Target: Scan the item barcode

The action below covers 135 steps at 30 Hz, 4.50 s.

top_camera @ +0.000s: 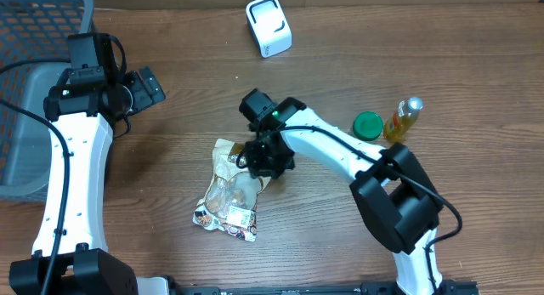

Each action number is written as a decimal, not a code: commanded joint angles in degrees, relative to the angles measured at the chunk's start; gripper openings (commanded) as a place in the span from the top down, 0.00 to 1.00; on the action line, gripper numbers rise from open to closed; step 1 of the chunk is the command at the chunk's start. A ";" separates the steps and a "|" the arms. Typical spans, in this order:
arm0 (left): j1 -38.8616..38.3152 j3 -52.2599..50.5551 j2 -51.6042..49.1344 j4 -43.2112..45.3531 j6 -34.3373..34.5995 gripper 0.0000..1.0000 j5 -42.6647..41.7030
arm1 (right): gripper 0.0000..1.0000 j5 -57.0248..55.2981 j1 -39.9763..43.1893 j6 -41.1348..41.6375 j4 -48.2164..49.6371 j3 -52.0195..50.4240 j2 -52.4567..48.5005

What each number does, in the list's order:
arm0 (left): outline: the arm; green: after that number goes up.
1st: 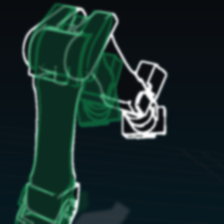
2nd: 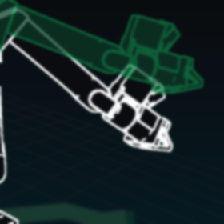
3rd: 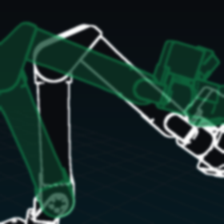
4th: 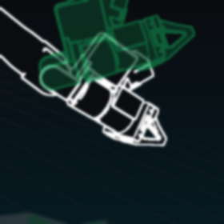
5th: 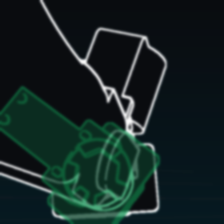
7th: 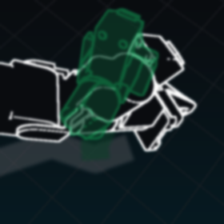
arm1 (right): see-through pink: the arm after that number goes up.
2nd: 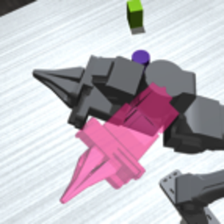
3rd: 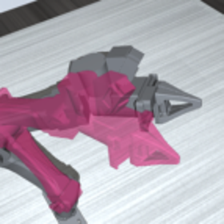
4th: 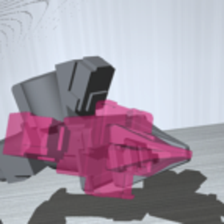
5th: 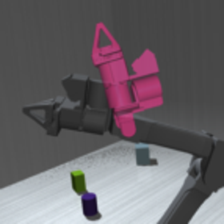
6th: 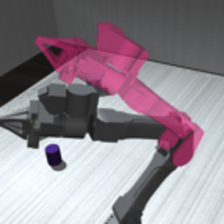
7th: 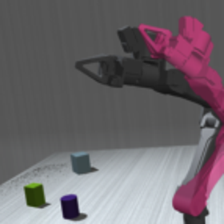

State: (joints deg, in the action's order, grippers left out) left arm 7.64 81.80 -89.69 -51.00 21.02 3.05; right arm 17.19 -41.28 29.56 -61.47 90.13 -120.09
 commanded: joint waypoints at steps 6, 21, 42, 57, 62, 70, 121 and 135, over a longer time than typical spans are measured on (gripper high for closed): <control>0.48 0.44 -0.26 0.24 -0.22 0.00 0.33 | 0.84 -3.61 -1.62 -0.15 -11.02 -2.54 2.97; 0.48 0.44 -0.26 0.24 -0.20 0.01 0.33 | 0.72 0.48 -13.11 5.20 3.43 -9.97 2.97; 0.48 0.44 -0.26 0.24 -0.22 0.01 0.33 | 0.53 14.84 -7.10 0.39 19.12 -5.18 3.34; 0.48 0.44 -0.26 0.24 -0.22 0.00 0.33 | 0.00 -9.22 -1.88 -2.43 11.85 0.20 4.68; 0.48 0.44 -0.26 0.24 -0.22 0.00 0.33 | 0.00 -9.68 -1.73 -2.43 11.87 0.20 4.68; 0.48 0.44 -0.26 0.24 -0.22 0.00 0.33 | 0.00 -9.66 -1.73 -2.43 11.87 0.20 4.68; 0.48 0.44 -0.26 0.24 -0.22 0.00 0.33 | 0.00 -9.68 -1.73 -2.43 11.87 0.20 4.68; 0.48 0.44 -0.26 0.24 -0.22 0.01 0.33 | 0.00 -9.66 -1.73 -2.43 11.87 0.20 4.68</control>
State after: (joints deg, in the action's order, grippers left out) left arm 7.64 81.80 -89.69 -51.00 21.02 3.05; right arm 8.45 -43.16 27.33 -49.76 89.21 -117.47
